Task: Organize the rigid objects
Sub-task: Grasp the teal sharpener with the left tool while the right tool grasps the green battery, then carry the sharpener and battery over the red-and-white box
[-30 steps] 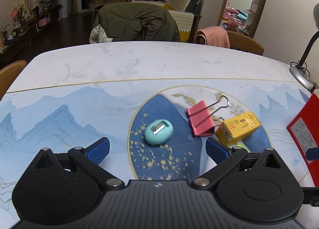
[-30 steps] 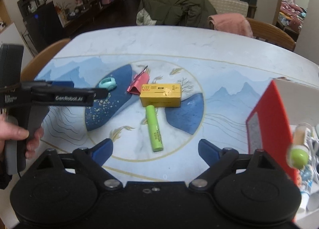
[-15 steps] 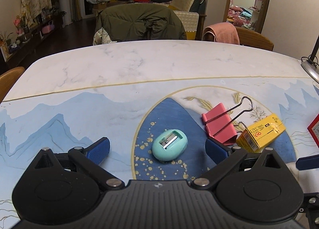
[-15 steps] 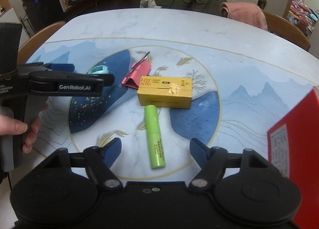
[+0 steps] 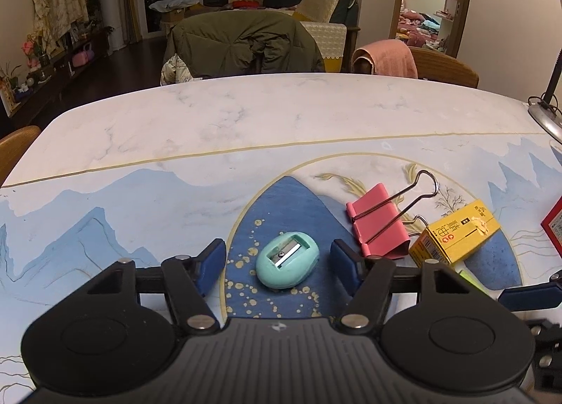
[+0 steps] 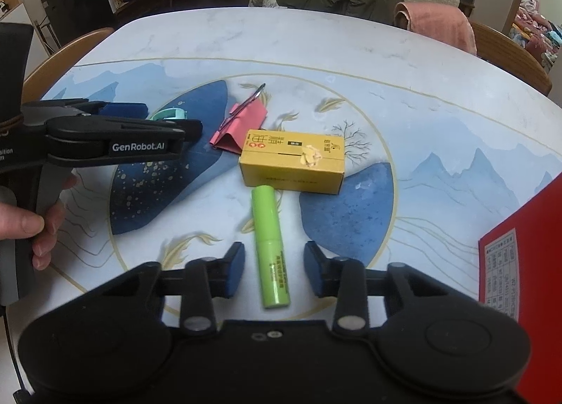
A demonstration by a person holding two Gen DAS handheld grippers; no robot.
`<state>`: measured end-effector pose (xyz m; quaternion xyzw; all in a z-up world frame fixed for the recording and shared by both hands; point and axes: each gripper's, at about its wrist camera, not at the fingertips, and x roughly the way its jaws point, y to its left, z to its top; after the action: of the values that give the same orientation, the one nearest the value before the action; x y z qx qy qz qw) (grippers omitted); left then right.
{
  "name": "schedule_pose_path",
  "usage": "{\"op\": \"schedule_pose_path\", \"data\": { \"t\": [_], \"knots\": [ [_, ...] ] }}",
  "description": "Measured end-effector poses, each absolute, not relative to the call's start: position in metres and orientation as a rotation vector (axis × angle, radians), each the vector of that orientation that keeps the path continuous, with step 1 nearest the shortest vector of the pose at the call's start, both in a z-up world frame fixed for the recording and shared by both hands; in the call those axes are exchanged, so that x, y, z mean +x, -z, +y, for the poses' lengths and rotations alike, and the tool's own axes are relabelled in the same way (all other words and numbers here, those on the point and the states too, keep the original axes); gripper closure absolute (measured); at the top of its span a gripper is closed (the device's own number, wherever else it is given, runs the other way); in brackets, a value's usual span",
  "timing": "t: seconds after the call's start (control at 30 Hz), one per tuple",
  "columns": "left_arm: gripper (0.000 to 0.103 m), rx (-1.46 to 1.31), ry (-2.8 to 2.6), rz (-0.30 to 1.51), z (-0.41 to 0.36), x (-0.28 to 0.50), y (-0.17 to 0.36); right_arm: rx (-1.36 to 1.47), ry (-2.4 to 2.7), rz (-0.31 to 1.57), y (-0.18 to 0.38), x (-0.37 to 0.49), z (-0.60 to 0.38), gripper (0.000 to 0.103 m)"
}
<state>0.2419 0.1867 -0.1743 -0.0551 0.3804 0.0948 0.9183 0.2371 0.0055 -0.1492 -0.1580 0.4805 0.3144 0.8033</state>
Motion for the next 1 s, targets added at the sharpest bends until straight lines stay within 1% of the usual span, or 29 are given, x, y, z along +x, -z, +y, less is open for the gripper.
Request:
{"op": "schedule_pose_path", "data": {
  "t": [0.03, 0.1, 0.13, 0.2, 0.23, 0.63, 1.0],
  "knots": [
    [0.043, -0.111, -0.196, 0.782, 0.186, 0.242, 0.174, -0.34, -0.672, 1.029, 0.149, 0.237, 0.005, 0.076],
    [0.05, -0.106, -0.197, 0.785, 0.185, 0.241, 0.172, -0.341, -0.673, 1.03, 0.149, 0.238, 0.005, 0.084],
    [0.052, -0.11, -0.193, 0.787, 0.185, 0.241, 0.172, -0.341, -0.674, 1.029, 0.149, 0.237, 0.005, 0.086],
    [0.064, -0.109, -0.192, 0.794, 0.185, 0.24, 0.17, -0.342, -0.674, 1.029, 0.149, 0.236, 0.004, 0.088],
    [0.066, -0.115, -0.184, 0.797, 0.185, 0.239, 0.169, -0.34, -0.671, 1.028, 0.148, 0.235, 0.003, 0.088],
    [0.066, -0.18, -0.175, 0.805, 0.177, 0.209, 0.151, -0.297, -0.687, 1.013, 0.124, 0.216, -0.011, 0.088],
    [0.066, -0.23, -0.129, 0.781, 0.148, 0.169, 0.106, -0.22, -0.72, 0.995, 0.086, 0.189, -0.04, 0.088]
  ]
}}
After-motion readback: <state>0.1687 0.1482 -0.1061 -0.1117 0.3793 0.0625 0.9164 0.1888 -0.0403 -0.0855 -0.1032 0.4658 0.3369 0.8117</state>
